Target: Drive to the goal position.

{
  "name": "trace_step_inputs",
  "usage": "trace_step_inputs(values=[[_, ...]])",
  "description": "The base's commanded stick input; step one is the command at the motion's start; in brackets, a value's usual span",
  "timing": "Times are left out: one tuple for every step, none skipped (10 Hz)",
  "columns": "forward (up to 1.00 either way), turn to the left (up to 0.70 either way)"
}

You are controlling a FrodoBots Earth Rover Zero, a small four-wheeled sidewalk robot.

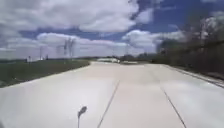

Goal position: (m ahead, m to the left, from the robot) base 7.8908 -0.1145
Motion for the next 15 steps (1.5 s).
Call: trace_step_inputs(values=[[1.0,-0.27],[1.0,-0.27],[1.0,-0.22],[1.0,0.0],[1.0,-0.08],[1.0,-0.21],[1.0,-0.19],[1.0,-0.03],[1.0,-0.21],[1.0,-0.03],[1.0,0.0],[1.0,0.0],[1.0,0.0],[1.0,0.0],[1.0,-0.11]])
